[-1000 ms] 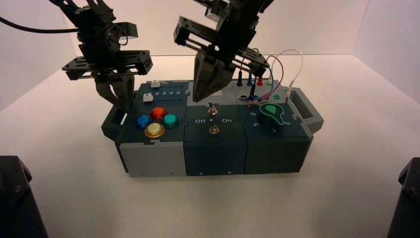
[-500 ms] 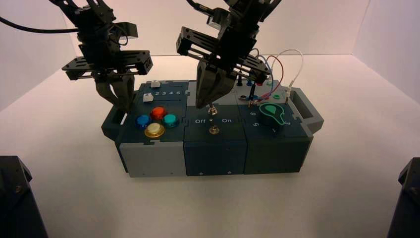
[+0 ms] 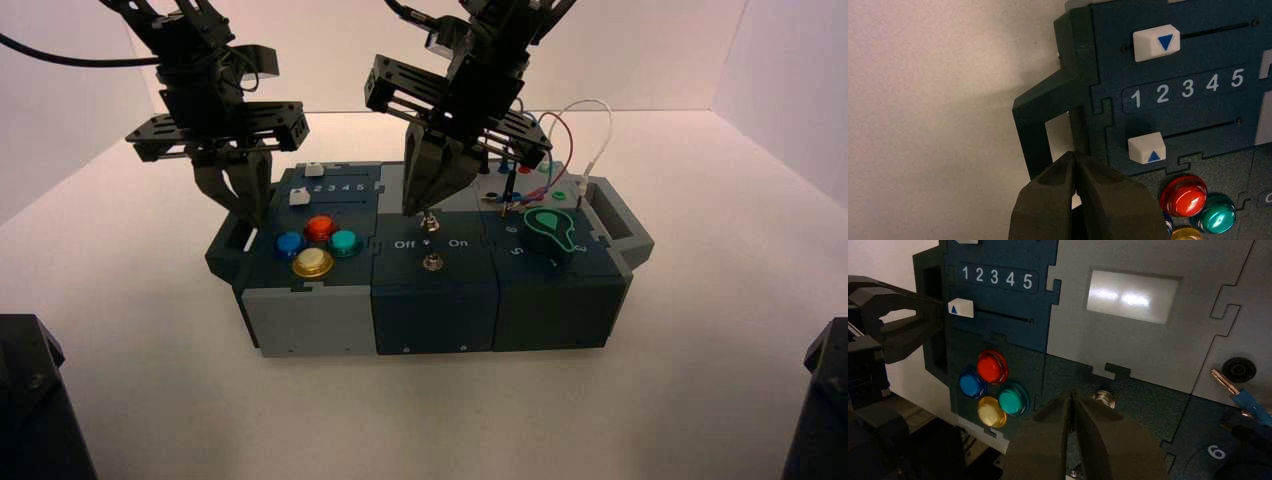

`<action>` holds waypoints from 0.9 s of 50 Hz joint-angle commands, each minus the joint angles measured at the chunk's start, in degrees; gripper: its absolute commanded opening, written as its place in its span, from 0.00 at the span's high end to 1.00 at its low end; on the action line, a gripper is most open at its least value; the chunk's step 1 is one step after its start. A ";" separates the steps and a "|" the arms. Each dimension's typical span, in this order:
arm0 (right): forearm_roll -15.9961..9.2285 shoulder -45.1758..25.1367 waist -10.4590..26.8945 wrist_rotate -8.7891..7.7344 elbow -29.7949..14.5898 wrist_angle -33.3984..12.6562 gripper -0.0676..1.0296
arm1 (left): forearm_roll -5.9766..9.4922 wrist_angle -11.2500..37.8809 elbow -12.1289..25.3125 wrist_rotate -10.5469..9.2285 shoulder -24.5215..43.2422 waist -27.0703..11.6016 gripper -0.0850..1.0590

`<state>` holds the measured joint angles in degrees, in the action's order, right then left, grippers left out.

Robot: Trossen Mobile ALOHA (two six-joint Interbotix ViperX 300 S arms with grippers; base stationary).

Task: Flip the top switch off with the right gripper.

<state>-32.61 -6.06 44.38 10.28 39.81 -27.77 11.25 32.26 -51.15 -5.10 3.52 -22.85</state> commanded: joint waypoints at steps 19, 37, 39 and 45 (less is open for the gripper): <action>1.58 2.46 -3.43 0.18 2.20 1.23 0.96 | -0.62 -0.79 -0.26 1.23 2.90 -0.53 0.95; 1.41 3.60 -2.29 0.00 0.70 0.97 0.96 | -0.62 -0.70 -0.18 1.14 2.99 -0.53 0.95; 1.32 4.66 -1.67 0.26 0.35 -0.09 0.96 | -0.62 -0.70 -0.18 1.14 2.99 -0.53 0.95; 1.14 7.56 -0.88 0.79 1.14 -2.02 0.96 | -0.62 -0.79 -0.18 1.14 2.90 -0.53 0.95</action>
<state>-31.38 -1.93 42.98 10.63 41.66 -28.92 11.25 32.26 -51.06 -5.10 3.69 -22.94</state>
